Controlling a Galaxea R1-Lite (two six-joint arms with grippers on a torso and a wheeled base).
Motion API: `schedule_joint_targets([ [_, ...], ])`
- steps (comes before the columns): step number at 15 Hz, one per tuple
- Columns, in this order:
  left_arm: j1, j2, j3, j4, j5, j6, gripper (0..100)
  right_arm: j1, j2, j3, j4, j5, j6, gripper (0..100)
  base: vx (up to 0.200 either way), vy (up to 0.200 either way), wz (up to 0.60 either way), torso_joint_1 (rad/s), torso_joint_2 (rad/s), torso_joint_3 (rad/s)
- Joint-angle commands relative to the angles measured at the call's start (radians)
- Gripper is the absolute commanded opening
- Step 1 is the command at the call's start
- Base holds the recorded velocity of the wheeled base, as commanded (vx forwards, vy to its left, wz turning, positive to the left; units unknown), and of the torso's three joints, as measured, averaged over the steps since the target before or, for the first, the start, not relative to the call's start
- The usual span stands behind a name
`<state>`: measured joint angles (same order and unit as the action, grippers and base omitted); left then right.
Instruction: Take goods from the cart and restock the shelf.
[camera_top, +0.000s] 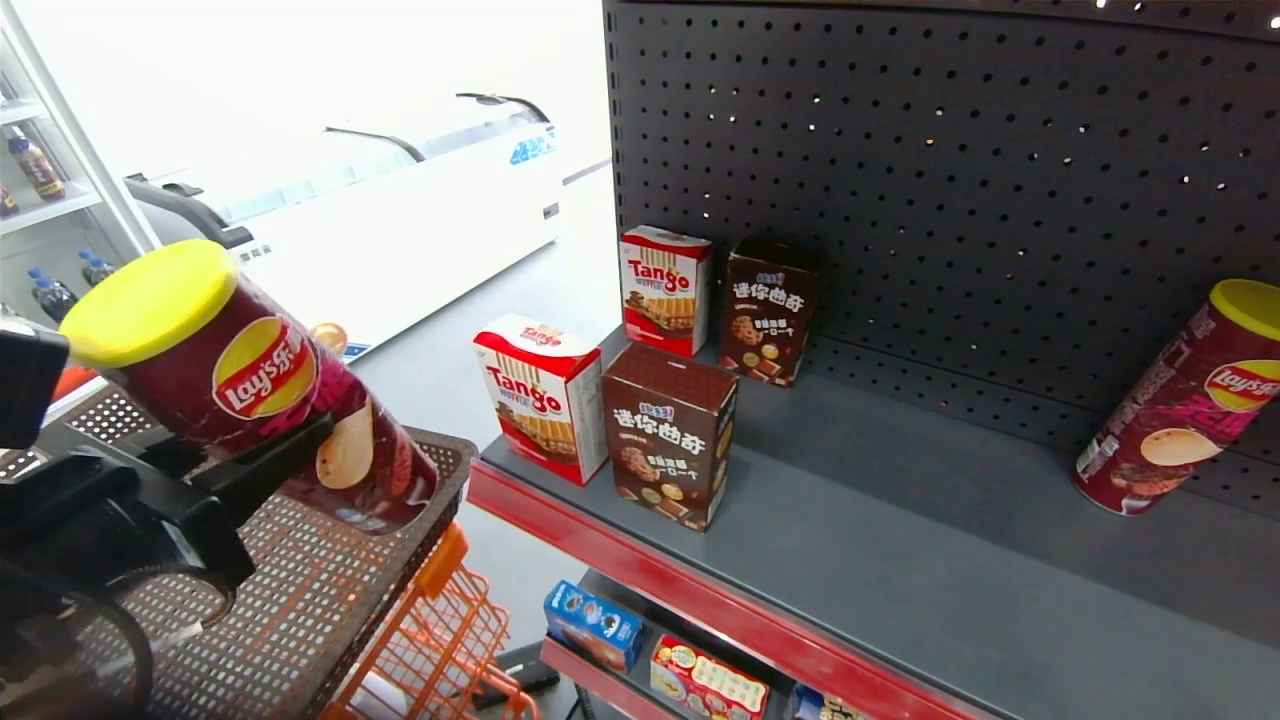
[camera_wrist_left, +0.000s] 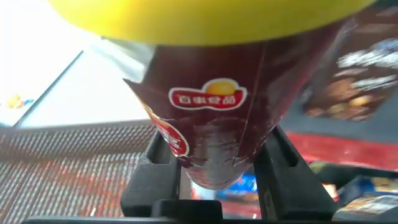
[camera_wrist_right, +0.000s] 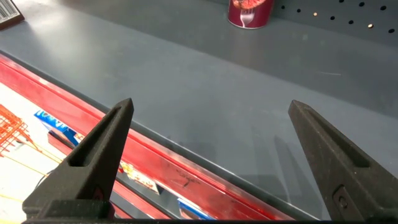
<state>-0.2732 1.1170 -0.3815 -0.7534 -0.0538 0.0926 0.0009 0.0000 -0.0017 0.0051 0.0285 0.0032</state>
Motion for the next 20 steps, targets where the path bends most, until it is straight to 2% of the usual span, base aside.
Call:
schedule_joint_targets([
  [1, -0.034, -0.048, -0.005, 0.002, -0.008, 0.001, 0, -0.001, 0.0, 0.0, 0.001, 0.001, 0.0, 100, 0.0, 0.0, 0.0, 0.0, 0.0, 0.0],
  [2, -0.081, -0.049, -0.013, 0.002, -0.078, -0.001, 0, 0.001, 0.0, 0.0, -0.001, 0.001, 0.0, 100, 0.0, 0.0, 0.0, 0.0, 0.0, 0.0],
  [3, -0.086, -0.057, -0.014, 0.003, -0.107, -0.001, 0, 0.001, 0.0, 0.0, -0.001, 0.001, 0.0, 100, 0.0, 0.0, 0.0, 0.0, 0.0, 0.0],
  [5, -0.104, -0.066, -0.013, 0.005, -0.115, 0.006, 0, 0.001, 0.0, 0.0, 0.001, 0.001, 0.0, 100, 0.0, 0.0, 0.0, 0.0, 0.0, 0.0],
  [7, -0.17, -0.095, 0.019, 0.014, -0.112, 0.004, 0, 0.001, 0.0, 0.0, -0.001, 0.001, 0.0, 100, 0.0, 0.0, 0.0, 0.0, 0.0, 0.0],
  [11, -0.19, -0.103, 0.016, 0.049, -0.136, -0.007, 0, 0.001, 0.0, 0.0, -0.001, 0.001, 0.0, 100, 0.0, 0.0, 0.0, 0.0, 0.0, 0.0],
  [12, -0.208, -0.105, 0.015, 0.065, -0.161, -0.027, 0, 0.001, 0.0, -0.001, -0.001, 0.001, 0.0, 100, 0.0, 0.0, 0.0, 0.0, 0.0, 0.0],
  [14, -0.254, -0.108, -0.002, 0.141, -0.175, -0.028, 0, 0.001, 0.0, 0.0, 0.001, 0.001, 0.0, 100, 0.0, 0.0, 0.0, 0.0, 0.0, 0.0],
  [17, -0.351, -0.134, -0.066, 0.312, -0.173, -0.025, 0, 0.001, 0.0, -0.001, 0.001, 0.001, -0.002, 100, 0.0, 0.0, 0.0, 0.0, 0.0, 0.0],
  [20, -0.377, -0.112, -0.106, 0.373, -0.182, -0.022, 0, 0.001, 0.0, -0.001, 0.001, 0.004, -0.002, 100, 0.0, 0.0, 0.0, 0.0, 0.0, 0.0],
])
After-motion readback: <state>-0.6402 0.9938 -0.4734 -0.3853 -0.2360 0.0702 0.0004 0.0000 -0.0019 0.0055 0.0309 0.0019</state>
